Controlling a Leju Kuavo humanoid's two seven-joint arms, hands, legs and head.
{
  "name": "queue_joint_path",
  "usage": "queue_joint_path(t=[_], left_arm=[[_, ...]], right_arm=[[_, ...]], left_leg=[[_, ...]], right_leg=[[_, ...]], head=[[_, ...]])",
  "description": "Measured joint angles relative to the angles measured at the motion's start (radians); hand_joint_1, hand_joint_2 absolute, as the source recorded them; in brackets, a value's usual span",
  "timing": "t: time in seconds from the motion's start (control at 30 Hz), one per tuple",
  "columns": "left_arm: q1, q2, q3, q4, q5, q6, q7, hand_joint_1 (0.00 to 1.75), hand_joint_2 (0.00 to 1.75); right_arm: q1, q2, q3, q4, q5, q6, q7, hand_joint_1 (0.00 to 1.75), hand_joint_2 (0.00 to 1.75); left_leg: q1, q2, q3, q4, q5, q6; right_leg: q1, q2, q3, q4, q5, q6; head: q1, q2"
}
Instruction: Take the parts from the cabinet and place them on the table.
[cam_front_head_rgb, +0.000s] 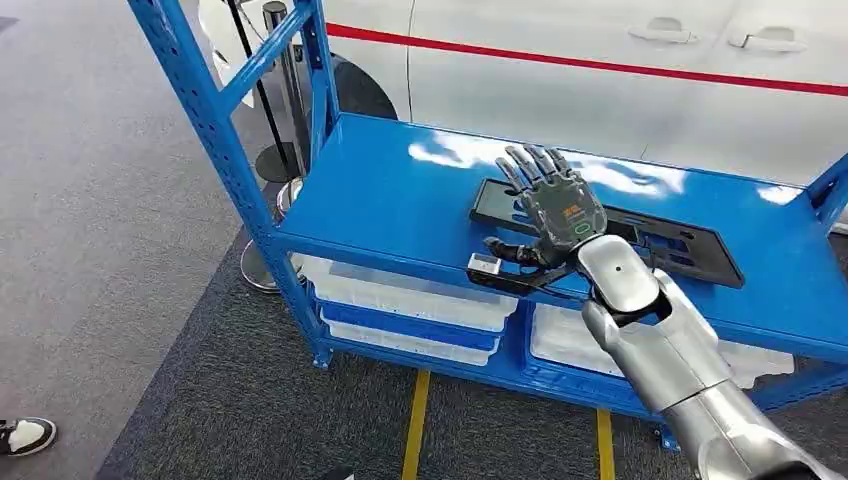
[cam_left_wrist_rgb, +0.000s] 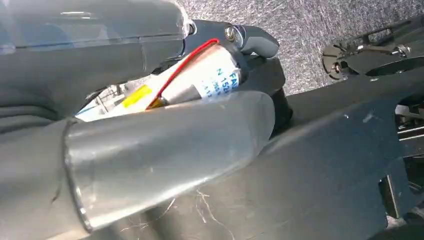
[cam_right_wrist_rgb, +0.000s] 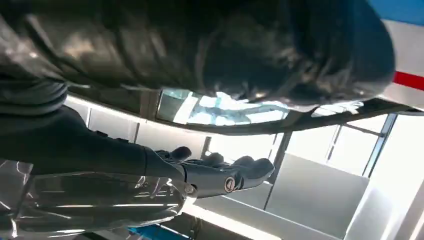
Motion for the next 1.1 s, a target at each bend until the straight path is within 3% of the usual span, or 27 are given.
queue_joint_path(t=[0.03, 0.1, 0.13, 0.17, 0.2, 0.27, 0.3, 0.33, 0.37, 0.47, 0.5, 0.53, 0.6, 0.63, 0.67, 0.7, 0.73, 0.83, 0.87, 0.9, 0.97, 1.0, 1.03, 1.07, 1.1], left_arm=[[0.0, -0.001, 0.0, 0.0, 0.0, 0.0, 0.0, 0.0, 0.0], [0.001, -0.003, -0.003, 0.0, 0.002, 0.0, 0.0, 0.0, 0.0], [0.003, -0.005, -0.006, 0.0, 0.007, 0.002, 0.0, 0.0, 0.0], [0.003, -0.011, -0.007, 0.001, 0.009, 0.002, 0.0, 0.0, 0.0], [0.002, -0.01, -0.008, 0.003, 0.01, 0.004, 0.0, 0.0, 0.0], [0.004, -0.01, -0.009, 0.005, 0.01, 0.006, 0.001, 0.0, 0.0], [0.003, -0.008, -0.01, 0.008, 0.013, 0.007, 0.002, 0.0, 0.0], [0.008, -0.011, -0.012, 0.01, 0.014, 0.007, 0.003, 0.0, 0.0], [0.01, -0.01, -0.013, 0.011, 0.016, 0.008, 0.003, 0.0, 0.0], [0.01, -0.008, -0.013, 0.012, 0.018, 0.01, 0.003, 0.0, 0.0], [0.012, -0.008, -0.014, 0.015, 0.018, 0.01, 0.003, 0.0, 0.0], [0.015, -0.008, -0.014, 0.016, 0.018, 0.011, 0.003, 0.0, 0.0], [0.023, -0.006, -0.015, 0.019, 0.018, 0.011, 0.005, 0.0, 0.0], [0.03, -0.005, -0.016, 0.022, 0.018, 0.013, 0.006, 0.0, 0.0], [0.034, -0.013, -0.016, 0.019, 0.021, 0.012, 0.006, 0.0, 0.0], [0.034, -0.011, -0.016, 0.023, 0.021, 0.013, 0.006, 0.0, 0.0], [0.035, -0.01, -0.016, 0.023, 0.026, 0.013, 0.006, 0.0, 0.0], [0.039, -0.01, -0.016, 0.024, 0.03, 0.013, 0.006, 0.0, 0.0], [0.04, -0.01, -0.016, 0.024, 0.031, 0.013, 0.006, 0.0, 0.0], [0.042, -0.01, -0.016, 0.024, 0.031, 0.013, 0.006, 0.0, 0.0], [0.044, -0.01, -0.016, 0.024, 0.033, 0.013, 0.006, 0.0, 0.0], [0.045, -0.011, -0.016, 0.024, 0.033, 0.013, 0.006, 0.0, 0.0], [0.048, -0.011, -0.016, 0.024, 0.034, 0.013, 0.006, 0.0, 0.0], [0.049, -0.012, -0.016, 0.024, 0.036, 0.013, 0.006, 0.0, 0.0], [0.051, -0.013, -0.016, 0.024, 0.037, 0.013, 0.007, 0.0, 0.0]], right_arm=[[0.0, 0.0, 0.0, 0.002, 0.0, 0.0, -0.001, 0.0, 0.0], [-0.004, -0.005, 0.0, 0.003, -0.001, 0.001, -0.001, 0.0, 0.0], [-0.007, -0.006, 0.0, 0.003, -0.001, 0.001, -0.001, 0.0, 0.0], [-0.007, -0.008, 0.0, 0.005, -0.003, 0.001, -0.002, 0.0, 0.0], [-0.009, -0.008, 0.0, 0.005, -0.003, 0.002, -0.005, 0.0, 0.0], [-0.008, -0.01, 0.0, 0.006, -0.006, 0.002, -0.008, 0.0, 0.0], [-0.008, -0.012, 0.0, 0.006, -0.007, 0.002, -0.008, 0.0, 0.0], [-0.008, -0.012, 0.0, 0.006, -0.008, 0.002, -0.011, 0.0, 0.0], [-0.01, -0.012, 0.0, 0.006, -0.009, 0.002, -0.011, 0.0, 0.0], [-0.007, -0.012, 0.0, 0.011, -0.01, 0.006, -0.015, 0.0, 0.0], [-0.003, -0.012, 0.0, 0.011, -0.011, 0.006, -0.016, 0.0, 0.0], [-0.002, -0.012, 0.0, 0.012, -0.011, 0.006, -0.016, 0.0, 0.0], [-0.003, -0.012, 0.0, 0.012, -0.012, 0.007, -0.016, 0.0, 0.0], [-0.003, -0.012, 0.0, 0.012, -0.013, 0.008, -0.017, 0.0, 0.0], [-0.004, -0.013, 0.0, 0.014, -0.015, 0.009, -0.018, 0.0, 0.0], [-0.004, -0.013, 0.0, 0.015, -0.016, 0.011, -0.019, 0.0, 0.0], [-0.003, -0.014, 0.0, 0.017, -0.018, 0.013, -0.023, 0.0, 0.0], [-0.005, -0.014, 0.0, 0.023, -0.023, 0.019, -0.031, 0.0, 0.0], [-0.007, -0.015, 0.0, 0.023, -0.026, 0.019, -0.031, 0.0, 0.0], [-0.01, -0.015, 0.0, 0.024, -0.026, 0.021, -0.031, 0.0, 0.0], [-0.01, -0.016, 0.0, 0.029, -0.027, 0.026, -0.032, 0.0, 0.0], [-0.007, -0.017, 0.0, 0.032, -0.027, 0.026, -0.032, 0.0, 0.0], [-0.005, -0.017, 0.0, 0.036, -0.027, 0.026, -0.032, 0.0, 0.0], [-0.005, -0.017, 0.0, 0.038, -0.027, 0.026, -0.032, 0.0, 0.0], [-0.006, -0.018, 0.0, 0.041, -0.027, 0.026, -0.032, 0.0, 0.0]], left_leg=[[-0.002, -0.001, 0.003, 0.0, -0.002, 0.001], [-0.008, -0.004, 0.014, 0.0, -0.008, 0.0], [-0.008, -0.004, 0.016, -0.002, -0.012, 0.0], [-0.013, -0.002, 0.012, -0.001, -0.014, -0.003], [-0.006, -0.001, 0.007, -0.001, -0.014, -0.006], [-0.004, 0.0, 0.008, -0.009, -0.011, -0.015], [-0.018, 0.0, 0.018, -0.015, -0.013, -0.02], [-0.016, 0.003, 0.021, -0.011, -0.021, -0.026], [-0.013, 0.007, 0.007, 0.027, -0.04, -0.037], [0.008, 0.008, -0.112, 0.241, -0.114, -0.07], [0.014, 0.009, -0.137, 0.275, -0.111, -0.079], [0.02, 0.01, -0.137, 0.257, -0.08, -0.089], [0.034, 0.015, -0.084, 0.113, 0.026, -0.109], [0.042, 0.019, -0.058, 0.041, 0.054, -0.126], [0.035, 0.018, -0.06, 0.052, 0.031, -0.131], [0.039, 0.016, -0.047, 0.016, 0.019, -0.109], [0.038, 0.013, -0.054, 0.028, 0.019, -0.088], [0.037, 0.01, -0.046, 0.03, 0.007, -0.063], [0.036, 0.01, -0.04, 0.029, 0.005, -0.056], [0.035, 0.01, -0.037, 0.028, 0.002, -0.052], [0.031, 0.01, -0.034, 0.028, -0.003, -0.044], [0.026, 0.008, -0.031, 0.028, -0.006, -0.039], [0.02, 0.006, -0.025, 0.028, -0.009, -0.035], [0.014, 0.004, -0.017, 0.028, -0.015, -0.031], [0.005, 0.002, -0.004, 0.026, -0.021, -0.027]], right_leg=[[0.006, 0.0, 0.002, -0.033, 0.044, -0.008], [0.02, 0.001, 0.054, -0.191, 0.16, -0.033], [0.031, 0.002, 0.079, -0.278, 0.197, -0.053], [0.032, -0.002, 0.092, -0.282, 0.189, -0.062], [0.037, -0.005, 0.1, -0.313, 0.183, -0.061], [0.038, -0.004, 0.101, -0.321, 0.178, -0.065], [0.021, -0.005, 0.114, -0.34, 0.18, -0.065], [0.015, -0.011, 0.134, -0.358, 0.184, -0.06], [0.009, -0.013, 0.145, -0.367, 0.183, -0.063], [0.003, -0.017, 0.155, -0.369, 0.174, -0.059], [0.0, -0.017, 0.157, -0.367, 0.17, -0.055], [-0.005, -0.017, 0.16, -0.363, 0.164, -0.048], [-0.021, -0.016, 0.166, -0.347, 0.146, -0.033], [-0.025, -0.016, 0.168, -0.333, 0.133, -0.021], [-0.018, -0.013, 0.16, -0.327, 0.13, -0.012], [-0.011, -0.011, 0.149, -0.315, 0.128, -0.007], [-0.008, -0.011, 0.146, -0.317, 0.129, -0.005], [-0.014, -0.012, 0.151, -0.314, 0.115, 0.004], [-0.014, -0.012, 0.142, -0.285, 0.103, 0.005], [-0.013, -0.012, 0.106, -0.218, 0.077, 0.004], [-0.003, -0.012, 0.007, -0.054, 0.023, 0.0], [0.001, -0.012, -0.034, 0.001, 0.019, -0.006], [0.008, -0.01, -0.055, 0.01, 0.039, -0.016], [0.016, -0.009, -0.051, -0.025, 0.081, -0.03], [0.027, -0.007, -0.025, -0.106, 0.145, -0.052]], head=[[0.0, 0.0], [0.0, 0.0], [0.0, 0.0], [-0.004, 0.0], [-0.002, 0.0], [-0.001, 0.0], [-0.001, 0.0], [0.001, 0.0], [-0.007, 0.0], [-0.008, 0.0], [-0.008, 0.0], [-0.008, 0.0], [-0.008, 0.0], [-0.008, 0.0], [-0.018, 0.0], [-0.021, 0.0], [-0.013, 0.0], [-0.012, 0.0], [-0.011, 0.0], [-0.011, 0.0], [-0.011, 0.0], [-0.011, 0.0], [-0.011, 0.0], [-0.011, 0.0], [-0.01, 0.0]])
